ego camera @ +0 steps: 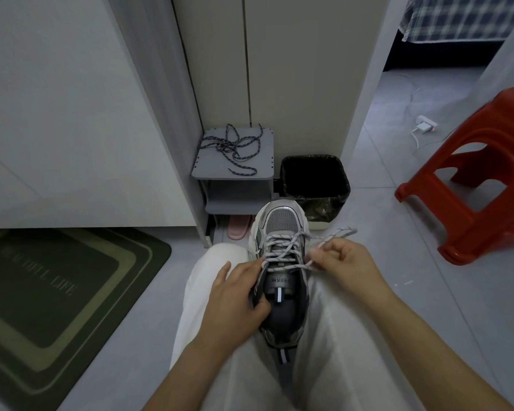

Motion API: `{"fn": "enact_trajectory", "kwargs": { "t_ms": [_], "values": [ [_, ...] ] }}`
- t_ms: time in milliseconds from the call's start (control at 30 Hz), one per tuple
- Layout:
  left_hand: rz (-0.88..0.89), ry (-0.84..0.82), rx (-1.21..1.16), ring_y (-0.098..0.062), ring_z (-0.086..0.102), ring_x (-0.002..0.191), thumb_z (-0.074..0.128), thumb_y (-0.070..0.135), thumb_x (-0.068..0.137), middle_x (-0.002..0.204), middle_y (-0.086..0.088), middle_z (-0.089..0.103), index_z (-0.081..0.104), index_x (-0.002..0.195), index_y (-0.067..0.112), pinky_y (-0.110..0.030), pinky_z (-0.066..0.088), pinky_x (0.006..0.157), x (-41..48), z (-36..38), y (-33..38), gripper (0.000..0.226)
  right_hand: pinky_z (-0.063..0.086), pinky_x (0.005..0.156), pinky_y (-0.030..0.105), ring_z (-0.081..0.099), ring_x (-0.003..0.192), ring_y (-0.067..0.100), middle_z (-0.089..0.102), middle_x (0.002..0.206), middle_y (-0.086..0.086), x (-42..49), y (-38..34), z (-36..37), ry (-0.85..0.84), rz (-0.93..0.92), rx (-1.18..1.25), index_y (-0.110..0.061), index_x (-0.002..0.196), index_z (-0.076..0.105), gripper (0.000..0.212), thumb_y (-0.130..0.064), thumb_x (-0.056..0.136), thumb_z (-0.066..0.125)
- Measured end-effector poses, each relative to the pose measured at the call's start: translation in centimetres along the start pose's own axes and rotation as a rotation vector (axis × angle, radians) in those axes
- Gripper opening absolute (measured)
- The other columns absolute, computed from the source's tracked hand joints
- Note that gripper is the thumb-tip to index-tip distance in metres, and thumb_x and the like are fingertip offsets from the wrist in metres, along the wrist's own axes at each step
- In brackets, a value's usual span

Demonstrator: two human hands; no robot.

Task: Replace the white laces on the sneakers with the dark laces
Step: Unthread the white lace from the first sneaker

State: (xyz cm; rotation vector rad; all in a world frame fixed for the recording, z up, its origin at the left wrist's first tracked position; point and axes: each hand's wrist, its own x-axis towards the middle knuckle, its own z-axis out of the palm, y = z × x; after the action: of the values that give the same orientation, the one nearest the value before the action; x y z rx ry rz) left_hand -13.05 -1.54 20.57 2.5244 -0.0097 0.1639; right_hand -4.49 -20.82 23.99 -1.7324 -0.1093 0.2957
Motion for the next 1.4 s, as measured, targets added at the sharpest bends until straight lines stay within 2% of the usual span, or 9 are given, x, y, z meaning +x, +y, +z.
{"fn": "enact_trajectory", "kwargs": {
  "t_ms": [133, 367, 500, 667, 867, 1000, 1100, 1233, 1400],
  "values": [
    [0.017, 0.022, 0.003, 0.001, 0.038, 0.118, 0.048, 0.031, 0.07, 0.13, 0.013, 0.054, 0.048, 0.133, 0.028, -0.029, 0.012, 0.115, 0.0, 0.1, 0.1, 0.063, 0.047, 0.063, 0.018, 0.061, 0.061, 0.007, 0.067, 0.064, -0.002, -0.4, 0.6, 0.0, -0.063, -0.027, -0.182, -0.018, 0.061, 0.061, 0.021, -0.015, 0.077, 0.073],
    [0.013, 0.041, 0.008, -0.001, 0.038, 0.116, 0.043, 0.033, 0.069, 0.128, 0.01, 0.056, 0.05, 0.133, 0.025, -0.029, 0.015, 0.113, 0.1, 0.3, 0.1, 0.064, 0.049, 0.071, 0.035, 0.065, 0.08, 0.023, 0.071, 0.083, 0.01, -0.8, 1.1, 0.5, 0.108, 0.004, -0.273, -0.015, 0.067, 0.049, 0.026, -0.02, 0.092, 0.055],
    [0.016, 0.046, 0.001, -0.001, 0.037, 0.116, 0.039, 0.036, 0.068, 0.129, 0.009, 0.057, 0.05, 0.133, 0.024, -0.028, 0.015, 0.112, 0.0, 0.2, 0.1, 0.066, 0.036, 0.051, 0.011, 0.049, 0.047, -0.005, 0.052, 0.054, -0.009, -0.9, 0.9, 0.7, 0.172, -0.008, -0.252, -0.015, 0.063, 0.045, 0.031, -0.014, 0.092, 0.055],
    [0.008, 0.04, 0.001, -0.002, 0.038, 0.115, 0.05, 0.026, 0.07, 0.128, 0.009, 0.057, 0.051, 0.132, 0.023, -0.027, 0.018, 0.112, 0.1, 0.1, 0.3, 0.062, 0.035, 0.051, 0.015, 0.045, 0.047, -0.001, 0.05, 0.052, -0.01, -0.7, 1.2, 0.8, 0.187, 0.011, -0.223, -0.014, 0.065, 0.045, 0.03, -0.018, 0.093, 0.055],
    [0.04, 0.093, -0.028, -0.005, 0.045, 0.107, 0.051, 0.022, 0.068, 0.122, 0.006, 0.062, 0.055, 0.128, 0.02, -0.036, 0.044, 0.096, -0.1, 0.1, 0.3, 0.061, 0.036, 0.045, 0.011, 0.046, 0.04, -0.003, 0.051, 0.046, -0.011, -0.2, 1.4, 1.1, 0.218, -0.013, -0.264, -0.013, 0.066, 0.044, 0.03, -0.018, 0.093, 0.055],
    [0.043, 0.089, -0.051, -0.005, 0.048, 0.11, 0.043, 0.028, 0.071, 0.124, 0.009, 0.059, 0.052, 0.131, 0.023, -0.022, 0.04, 0.092, -0.7, -0.2, 0.5, 0.06, 0.051, 0.053, 0.023, 0.063, 0.045, 0.014, 0.07, 0.061, 0.004, 1.2, 0.8, 0.0, 0.266, 0.084, -0.054, -0.009, 0.076, 0.042, 0.024, -0.019, 0.097, 0.049],
    [0.047, 0.036, -0.032, -0.003, 0.046, 0.115, 0.05, 0.026, 0.075, 0.129, 0.011, 0.055, 0.048, 0.134, 0.025, -0.014, 0.031, 0.098, -0.6, -0.2, 0.5, 0.059, 0.053, 0.062, 0.033, 0.067, 0.052, 0.02, 0.07, 0.06, 0.003, 1.4, 0.5, -0.7, 0.187, 0.05, -0.101, -0.009, 0.072, 0.048, 0.027, -0.024, 0.092, 0.056],
    [0.081, 0.043, 0.022, -0.002, 0.047, 0.117, 0.051, 0.039, 0.082, 0.131, 0.015, 0.054, 0.048, 0.134, 0.027, -0.014, 0.031, 0.1, -0.6, -0.2, 0.3, 0.054, 0.051, 0.063, 0.029, 0.066, 0.054, 0.013, 0.069, 0.059, 0.001, 0.7, 0.6, -1.0, 0.196, -0.046, -0.2, -0.002, 0.063, 0.059, 0.047, -0.045, 0.083, 0.06],
    [-0.025, 0.197, -0.267, 0.004, 0.055, 0.102, 0.048, 0.039, 0.09, 0.106, 0.017, 0.064, 0.067, 0.104, 0.025, -0.011, 0.041, 0.088, -0.2, -0.7, 1.1, 0.027, 0.046, 0.067, 0.022, 0.061, 0.07, 0.003, 0.066, 0.071, -0.016, -1.5, 1.7, -1.2, 0.032, -0.295, -0.447, -0.029, 0.069, 0.068, 0.036, -0.06, 0.077, 0.05]
  ]
}}
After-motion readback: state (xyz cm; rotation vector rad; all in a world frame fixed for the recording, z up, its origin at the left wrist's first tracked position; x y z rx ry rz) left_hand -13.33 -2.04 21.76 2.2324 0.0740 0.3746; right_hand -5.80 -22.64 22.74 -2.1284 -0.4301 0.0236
